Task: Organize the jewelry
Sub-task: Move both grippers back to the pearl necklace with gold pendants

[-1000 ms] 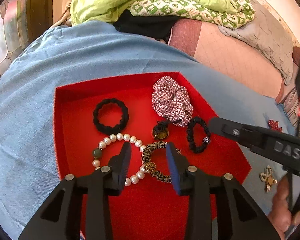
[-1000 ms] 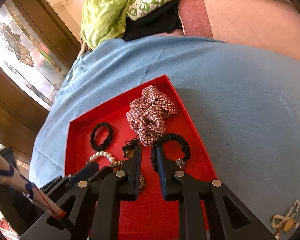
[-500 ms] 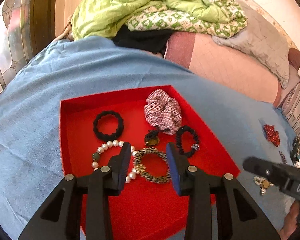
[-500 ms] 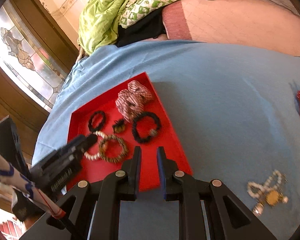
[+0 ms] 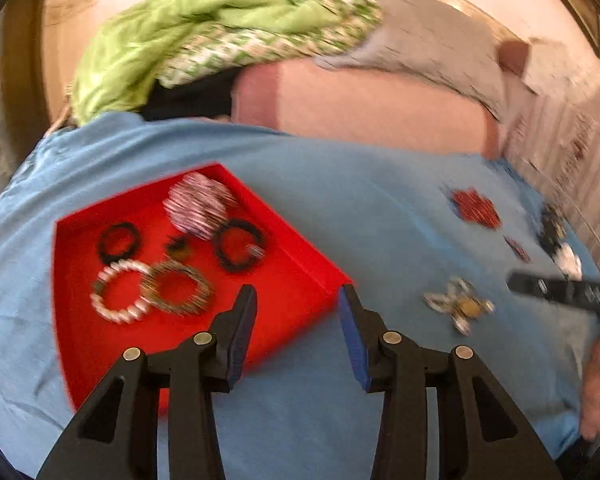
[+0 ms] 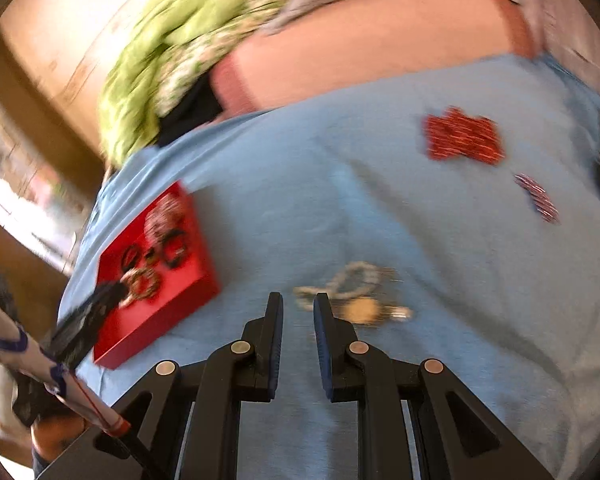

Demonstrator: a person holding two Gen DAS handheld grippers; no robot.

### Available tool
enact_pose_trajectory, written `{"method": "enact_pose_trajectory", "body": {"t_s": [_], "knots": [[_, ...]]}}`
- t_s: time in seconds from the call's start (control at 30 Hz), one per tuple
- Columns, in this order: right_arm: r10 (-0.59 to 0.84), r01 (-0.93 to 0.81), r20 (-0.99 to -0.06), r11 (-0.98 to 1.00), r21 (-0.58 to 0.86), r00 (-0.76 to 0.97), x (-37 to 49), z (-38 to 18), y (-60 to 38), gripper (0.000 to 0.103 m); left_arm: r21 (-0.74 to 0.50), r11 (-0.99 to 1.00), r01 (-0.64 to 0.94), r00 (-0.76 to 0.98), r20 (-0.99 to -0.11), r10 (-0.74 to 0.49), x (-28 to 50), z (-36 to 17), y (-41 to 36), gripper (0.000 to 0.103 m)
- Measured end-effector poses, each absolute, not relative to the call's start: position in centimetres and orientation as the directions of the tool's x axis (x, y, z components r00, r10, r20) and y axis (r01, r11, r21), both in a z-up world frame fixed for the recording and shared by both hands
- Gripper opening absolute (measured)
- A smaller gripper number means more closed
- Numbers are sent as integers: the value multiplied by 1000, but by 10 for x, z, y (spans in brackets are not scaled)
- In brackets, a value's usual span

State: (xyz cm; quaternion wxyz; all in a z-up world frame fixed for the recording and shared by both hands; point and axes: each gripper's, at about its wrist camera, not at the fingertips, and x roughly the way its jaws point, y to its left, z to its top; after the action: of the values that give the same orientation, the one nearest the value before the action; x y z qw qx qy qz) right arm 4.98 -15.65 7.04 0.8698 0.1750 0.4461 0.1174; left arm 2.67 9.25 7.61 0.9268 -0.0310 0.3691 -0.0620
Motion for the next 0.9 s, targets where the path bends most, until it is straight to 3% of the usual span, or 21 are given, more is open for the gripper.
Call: {"method": "enact_pose_trajectory", "body": {"t_s": [0.17, 0.4, 0.67, 0.9], "knots": [[380, 17, -739, 884, 467, 556, 57, 56, -189, 17, -122, 972, 202, 627, -746, -224, 3, 50, 45, 43], [381, 53, -765, 879, 474, 519, 60, 39, -216, 17, -83, 959, 271, 559, -798, -227, -7, 20, 6, 43], [407, -1, -767, 883, 468, 496, 63, 36, -211, 18, -17, 961, 277, 594, -783, -185, -3, 11, -11, 64], [375, -20, -805, 910, 413, 460, 75, 24, -191, 18, -27, 960, 280, 592, -782, -195, 2, 10, -10, 67]]}}
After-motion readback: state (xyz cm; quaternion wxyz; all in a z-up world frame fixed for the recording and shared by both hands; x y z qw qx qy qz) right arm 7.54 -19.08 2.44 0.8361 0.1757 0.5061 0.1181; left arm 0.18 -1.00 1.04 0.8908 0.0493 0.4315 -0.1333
